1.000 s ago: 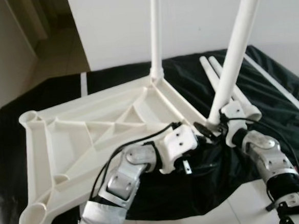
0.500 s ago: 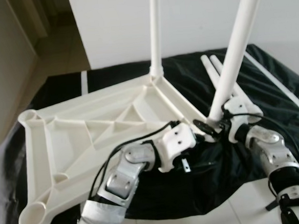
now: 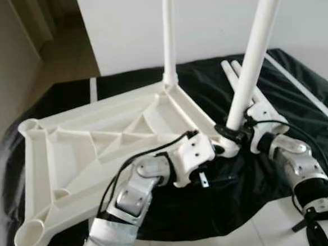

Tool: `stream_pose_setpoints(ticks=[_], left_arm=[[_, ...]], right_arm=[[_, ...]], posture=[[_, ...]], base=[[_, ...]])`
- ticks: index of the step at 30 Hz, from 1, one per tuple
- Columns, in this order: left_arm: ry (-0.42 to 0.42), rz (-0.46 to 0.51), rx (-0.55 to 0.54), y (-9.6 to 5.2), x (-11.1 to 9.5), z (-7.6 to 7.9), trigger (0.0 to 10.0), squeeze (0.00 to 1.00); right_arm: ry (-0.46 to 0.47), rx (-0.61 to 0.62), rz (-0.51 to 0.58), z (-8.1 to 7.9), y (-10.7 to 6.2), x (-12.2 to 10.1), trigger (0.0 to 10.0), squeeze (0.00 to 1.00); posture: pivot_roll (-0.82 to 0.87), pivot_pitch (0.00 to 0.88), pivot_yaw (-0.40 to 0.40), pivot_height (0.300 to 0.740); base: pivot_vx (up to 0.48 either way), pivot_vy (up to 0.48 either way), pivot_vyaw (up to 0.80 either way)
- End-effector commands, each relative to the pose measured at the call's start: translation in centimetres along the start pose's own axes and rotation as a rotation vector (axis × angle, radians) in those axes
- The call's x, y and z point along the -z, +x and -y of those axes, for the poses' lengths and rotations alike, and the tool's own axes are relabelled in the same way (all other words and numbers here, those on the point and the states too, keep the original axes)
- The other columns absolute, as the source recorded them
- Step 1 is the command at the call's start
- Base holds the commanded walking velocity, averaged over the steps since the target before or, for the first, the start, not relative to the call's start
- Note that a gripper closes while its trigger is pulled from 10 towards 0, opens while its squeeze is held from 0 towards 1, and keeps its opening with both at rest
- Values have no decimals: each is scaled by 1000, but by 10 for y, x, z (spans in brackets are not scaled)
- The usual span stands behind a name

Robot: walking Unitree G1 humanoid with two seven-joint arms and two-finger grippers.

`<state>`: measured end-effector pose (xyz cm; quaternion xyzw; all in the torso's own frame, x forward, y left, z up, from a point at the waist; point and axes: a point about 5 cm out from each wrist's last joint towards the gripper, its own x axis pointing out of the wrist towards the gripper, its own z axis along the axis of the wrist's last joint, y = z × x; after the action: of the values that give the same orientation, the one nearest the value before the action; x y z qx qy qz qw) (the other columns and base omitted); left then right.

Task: Building children table

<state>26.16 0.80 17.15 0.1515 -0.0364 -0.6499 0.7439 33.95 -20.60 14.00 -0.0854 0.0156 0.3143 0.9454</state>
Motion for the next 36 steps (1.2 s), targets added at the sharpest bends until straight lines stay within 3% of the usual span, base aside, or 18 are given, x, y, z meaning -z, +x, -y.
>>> stream_pose_setpoints(ticks=[1,6,7,8,9,17,20,25,30,33,36], left_arm=[[2,-15,-98,-1,1,-5,10000,0],[2,-15,-98,-1,1,-5,10000,0],[2,-15,-98,-1,1,-5,10000,0],[2,-15,-98,-1,1,-5,10000,0],[1,-15,-98,-1,1,-5,10000,0],[-5,-15,-96,-1,2,-3,10000,0],[-13,-14,-88,0,3,-1,10000,0],[-15,-15,-81,1,3,0,10000,0],[-14,-17,-77,1,3,0,10000,0],[-14,-17,-72,0,4,0,10000,0],[-15,-16,-68,1,3,1,10000,0]], right_arm=[[-19,-11,-17,0,1,0,0,0],[-16,-1,-28,1,0,2,0,0],[-12,2,-30,2,0,2,3490,0],[-12,2,-30,2,0,2,3490,0],[-2,29,-37,3,-1,4,10000,0],[-8,189,-88,7,-5,12,10000,0],[77,393,-84,5,-2,14,10000,0],[112,515,-56,-9,1,12,10000,0],[133,662,-51,-11,-3,13,10000,0],[185,847,-66,-14,-9,17,10000,0],[237,1042,-67,-27,-12,19,10000,0]], posture=[[27,0,7,740],[25,0,7,740],[25,0,6,740],[25,0,6,740],[23,0,6,740],[21,0,6,740],[14,0,12,740],[8,0,19,740],[4,0,22,740],[-2,0,26,740],[-5,0,27,740]], base=[[0,0,0],[0,0,0],[0,0,0],[0,0,0],[0,0,0],[0,0,0],[0,0,0],[0,0,0],[0,0,0],[0,0,0],[0,0,0]])
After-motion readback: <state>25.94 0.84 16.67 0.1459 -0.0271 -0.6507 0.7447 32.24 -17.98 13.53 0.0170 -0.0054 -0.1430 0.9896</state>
